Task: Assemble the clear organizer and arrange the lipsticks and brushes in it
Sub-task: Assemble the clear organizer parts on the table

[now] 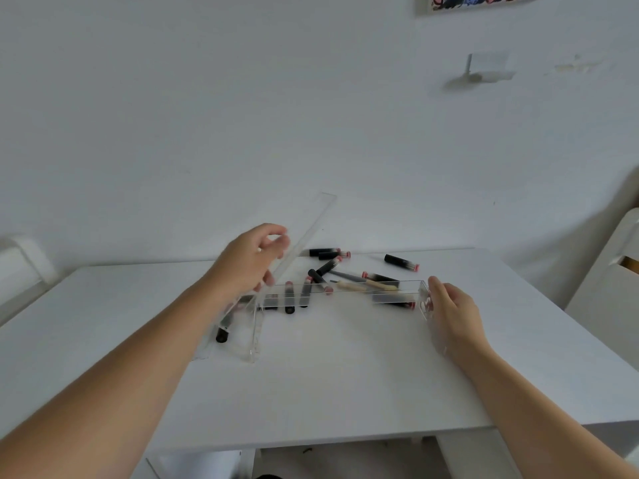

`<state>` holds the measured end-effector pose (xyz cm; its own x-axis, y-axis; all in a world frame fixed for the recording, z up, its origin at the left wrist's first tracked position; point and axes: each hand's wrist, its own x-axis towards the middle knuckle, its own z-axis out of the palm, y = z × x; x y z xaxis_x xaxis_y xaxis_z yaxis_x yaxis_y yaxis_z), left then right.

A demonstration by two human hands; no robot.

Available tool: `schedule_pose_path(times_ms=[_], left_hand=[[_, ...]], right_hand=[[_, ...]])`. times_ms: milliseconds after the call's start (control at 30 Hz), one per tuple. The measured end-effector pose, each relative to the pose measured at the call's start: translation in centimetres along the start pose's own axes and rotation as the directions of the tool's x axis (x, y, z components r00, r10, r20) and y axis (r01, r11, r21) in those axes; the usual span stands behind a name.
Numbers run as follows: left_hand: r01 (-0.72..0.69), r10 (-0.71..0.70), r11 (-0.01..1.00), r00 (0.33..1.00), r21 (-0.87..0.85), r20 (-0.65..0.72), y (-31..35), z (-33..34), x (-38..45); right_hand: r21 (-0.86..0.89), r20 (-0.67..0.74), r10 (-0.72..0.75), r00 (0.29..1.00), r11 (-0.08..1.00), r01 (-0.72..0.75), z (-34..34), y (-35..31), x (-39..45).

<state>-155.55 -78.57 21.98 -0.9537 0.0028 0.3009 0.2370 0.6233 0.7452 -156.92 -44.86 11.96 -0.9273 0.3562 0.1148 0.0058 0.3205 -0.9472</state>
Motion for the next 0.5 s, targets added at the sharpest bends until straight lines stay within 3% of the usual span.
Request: schedule_pose_path(times_ms=[167, 500], left_hand=[[-0.124, 0.093, 0.985, 0.966, 0.119, 0.241, 3.0, 3.4, -1.7], [-0.409, 0.241, 0.827, 0.877, 0.386, 0.415, 3.4, 5.6, -1.8]], right_hand=[[0.061, 0.008, 0.021, 1.0, 0.998, -0.021, 0.0, 0.2, 0.1], [0.144, 0.004, 0.052, 0.999, 0.988, -0.052, -0.4, 0.4, 0.5]])
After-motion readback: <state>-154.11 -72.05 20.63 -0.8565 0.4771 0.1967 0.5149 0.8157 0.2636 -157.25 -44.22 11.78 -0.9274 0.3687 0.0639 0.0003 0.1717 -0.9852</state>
